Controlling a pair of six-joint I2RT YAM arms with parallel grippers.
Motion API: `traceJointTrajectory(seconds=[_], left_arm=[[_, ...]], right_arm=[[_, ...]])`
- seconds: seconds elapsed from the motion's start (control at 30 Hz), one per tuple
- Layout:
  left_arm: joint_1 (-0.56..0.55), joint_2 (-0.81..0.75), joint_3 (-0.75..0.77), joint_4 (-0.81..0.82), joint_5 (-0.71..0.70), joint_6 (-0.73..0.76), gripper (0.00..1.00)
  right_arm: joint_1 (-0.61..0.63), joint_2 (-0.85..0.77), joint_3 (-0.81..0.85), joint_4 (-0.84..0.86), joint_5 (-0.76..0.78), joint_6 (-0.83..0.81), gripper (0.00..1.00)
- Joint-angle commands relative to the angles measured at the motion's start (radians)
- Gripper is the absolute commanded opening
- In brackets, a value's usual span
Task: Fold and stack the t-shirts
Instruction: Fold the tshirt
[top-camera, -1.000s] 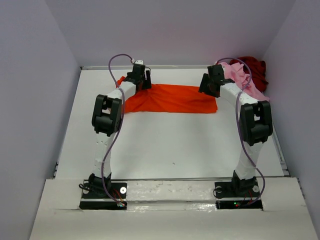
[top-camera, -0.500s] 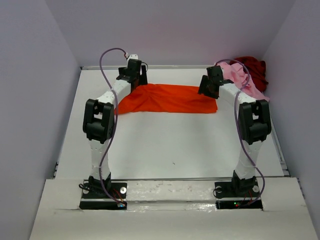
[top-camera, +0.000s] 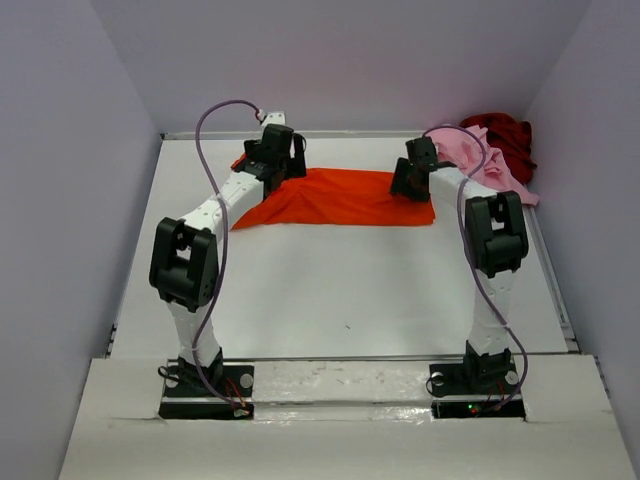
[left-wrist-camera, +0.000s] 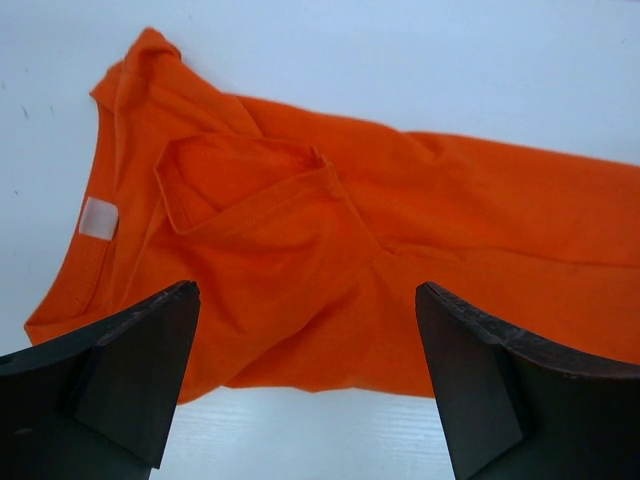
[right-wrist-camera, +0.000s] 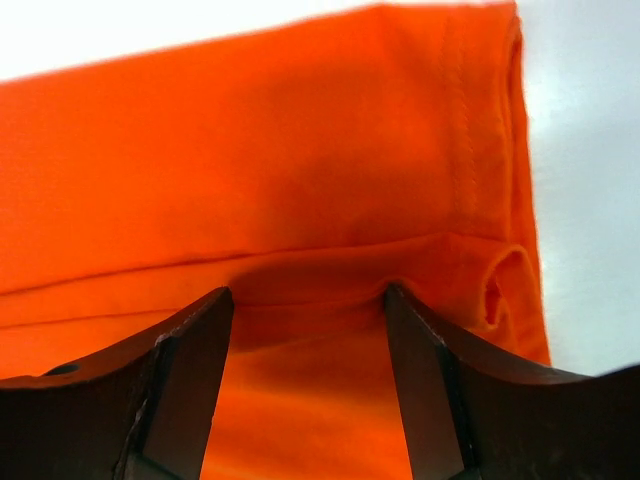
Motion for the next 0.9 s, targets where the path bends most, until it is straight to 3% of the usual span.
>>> traceJointTrajectory(seconds=[0.0, 0.17, 0.4, 0.63, 0.87], left_arm=[[-0.023, -0.054, -0.049, 0.001, 0.014, -0.039, 0.99], [-0.028, -0.056, -0.127, 0.032, 0.040, -0.073, 0.99], [-0.028, 0.084, -0.121, 0.022, -0.003, -0.094, 0.99], [0.019, 0.262, 0.036, -0.077, 0.011, -0.108, 0.99], [0.062, 0.323, 0.202, -0.174, -0.009, -0.088, 0.99]], right_arm=[[0.009, 0.033, 0.063, 0.015, -0.012, 0.002, 0.68], [0.009, 0.060, 0.086, 0.001, -0.019, 0.002, 0.68], [0.009, 0.028, 0.062, 0.001, -0.008, 0.002, 0.68], [0.009, 0.014, 0.039, 0.001, -0.012, 0.002, 0.68], [0.009, -0.013, -0.001, -0.045, -0.031, 0.059, 0.67]])
